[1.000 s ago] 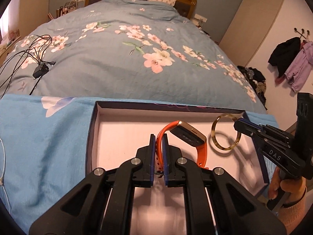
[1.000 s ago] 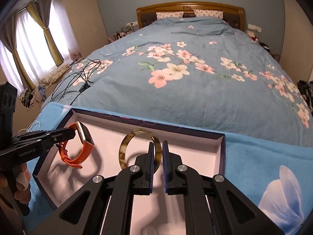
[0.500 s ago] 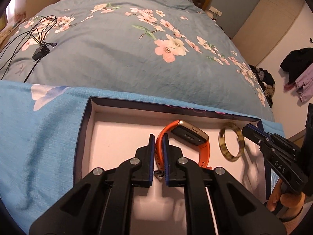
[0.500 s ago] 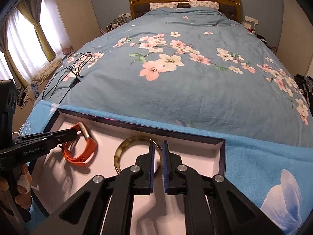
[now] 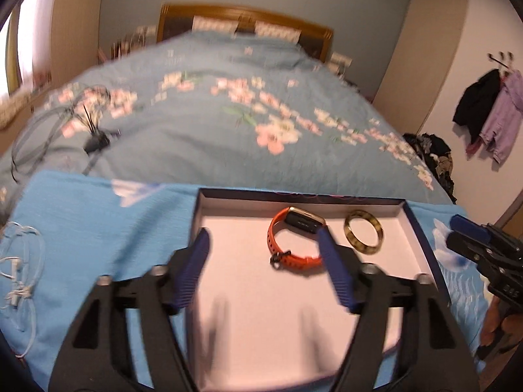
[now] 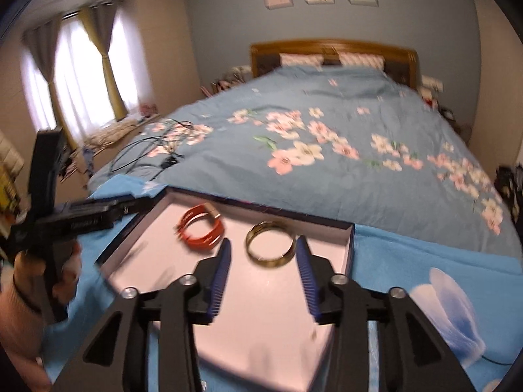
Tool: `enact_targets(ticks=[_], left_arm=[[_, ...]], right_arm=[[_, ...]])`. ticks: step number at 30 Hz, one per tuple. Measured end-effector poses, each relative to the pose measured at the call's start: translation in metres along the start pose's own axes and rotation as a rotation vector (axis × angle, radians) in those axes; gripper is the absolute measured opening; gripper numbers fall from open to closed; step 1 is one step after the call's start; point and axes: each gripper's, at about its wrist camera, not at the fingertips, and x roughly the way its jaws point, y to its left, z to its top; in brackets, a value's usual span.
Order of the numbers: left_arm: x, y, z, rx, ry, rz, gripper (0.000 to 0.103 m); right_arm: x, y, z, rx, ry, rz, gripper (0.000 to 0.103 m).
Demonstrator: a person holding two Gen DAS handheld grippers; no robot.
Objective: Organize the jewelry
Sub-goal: 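Open both tools to release the smartwatch and bangle in the tray, then grasp the purple beaded bracelet with the right tool while the left tool moves to the black ring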
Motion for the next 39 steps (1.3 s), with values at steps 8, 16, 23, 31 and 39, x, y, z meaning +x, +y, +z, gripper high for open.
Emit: enact_targets(ticks=[8,16,23,31,39], left_arm=[[-0.069,-0.001,-0.057,0.125,-0.104,-0.008,0.085],[-0.098,-0.013,-0.103,0.201,-0.113,-0.016,0.085],[-0.107,-0.022,-0.121,0.232,-0.100,-0.037,0.085],[-0.110,-0.029,-0.131,0.252,-0.085,-0.055,0.085],[-0.111,-0.046,-0.139,0.342,-0.065,-0.070,0.083]], right_arm=[[-0.038,-0.008,-0.069,0.032,0.071,0.004,0.043],[-0.038,-0.006,-0.107,0.047,0.143,-0.017,0.038],[-0.034,-0.002,-0.115,0.029,0.162,-0.017,0.035],[-0.026,0.001,-0.119,0.013,0.193,-0.021,0.034],[-0.026,0.000,-0.121,0.020,0.200,-0.033,0.028]])
